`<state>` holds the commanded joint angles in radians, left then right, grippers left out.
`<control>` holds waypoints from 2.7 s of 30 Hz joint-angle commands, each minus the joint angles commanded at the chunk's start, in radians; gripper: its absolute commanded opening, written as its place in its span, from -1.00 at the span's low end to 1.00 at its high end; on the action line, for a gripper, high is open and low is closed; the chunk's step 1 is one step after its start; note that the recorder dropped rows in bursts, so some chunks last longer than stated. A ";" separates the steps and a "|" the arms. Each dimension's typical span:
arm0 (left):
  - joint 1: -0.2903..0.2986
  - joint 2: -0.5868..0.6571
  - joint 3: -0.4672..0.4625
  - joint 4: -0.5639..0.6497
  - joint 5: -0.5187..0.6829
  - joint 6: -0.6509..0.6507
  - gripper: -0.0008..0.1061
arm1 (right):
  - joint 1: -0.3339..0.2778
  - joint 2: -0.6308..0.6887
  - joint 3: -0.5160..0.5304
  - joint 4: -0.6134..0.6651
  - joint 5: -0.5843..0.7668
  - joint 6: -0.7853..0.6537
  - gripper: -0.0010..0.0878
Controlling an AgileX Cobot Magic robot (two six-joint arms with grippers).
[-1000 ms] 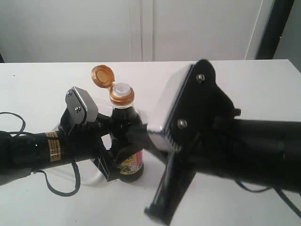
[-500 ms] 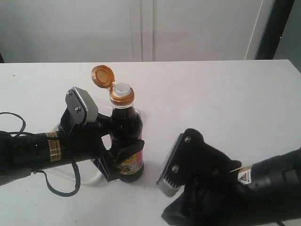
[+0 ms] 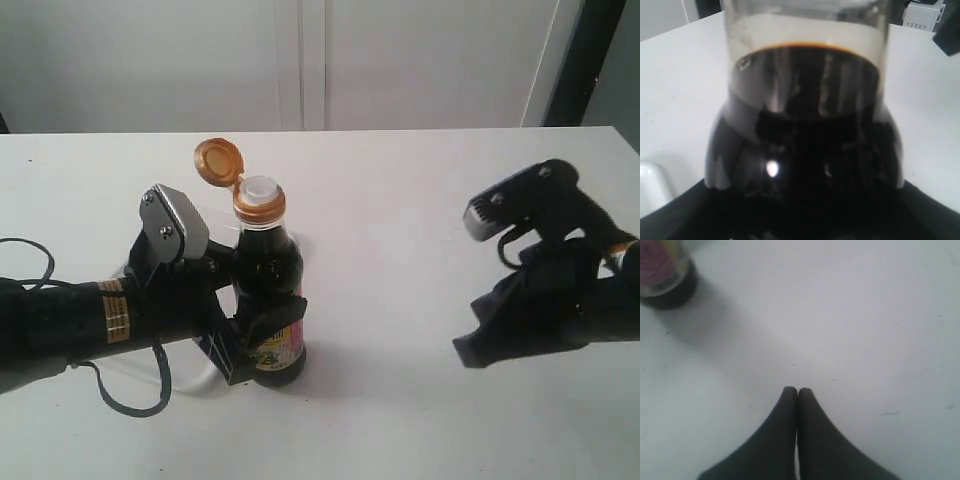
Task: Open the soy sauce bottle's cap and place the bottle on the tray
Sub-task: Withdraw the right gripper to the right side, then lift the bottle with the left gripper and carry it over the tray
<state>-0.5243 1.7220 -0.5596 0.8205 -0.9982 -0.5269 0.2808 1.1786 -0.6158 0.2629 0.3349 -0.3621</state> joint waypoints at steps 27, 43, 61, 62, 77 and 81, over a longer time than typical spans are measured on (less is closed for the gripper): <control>0.000 -0.158 0.000 -0.102 -0.031 0.053 -0.99 | -0.263 -0.055 0.061 -0.024 -0.190 0.049 -0.98; 0.002 -0.319 0.000 -0.389 0.035 0.200 -0.99 | -0.263 -0.055 0.061 0.006 -0.208 0.050 -0.98; 0.003 -0.273 0.000 -0.876 0.024 0.527 -0.99 | -0.261 -0.055 0.061 0.040 -0.227 0.050 -0.98; 0.003 -0.262 0.000 -0.876 0.019 0.527 -0.99 | -0.261 -0.055 0.061 0.040 -0.227 0.050 -0.98; 0.003 -0.150 0.000 -0.974 -0.143 0.555 -0.99 | -0.261 -0.055 0.061 0.054 -0.232 0.050 -0.98; 0.003 -0.121 0.000 -0.976 -0.143 0.554 -0.99 | -0.261 -0.055 0.061 0.054 -0.234 0.050 -0.98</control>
<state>-0.5211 1.6005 -0.5596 -0.1557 -1.1416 0.0266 0.0199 1.1240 -0.5550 0.3173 0.1006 -0.3119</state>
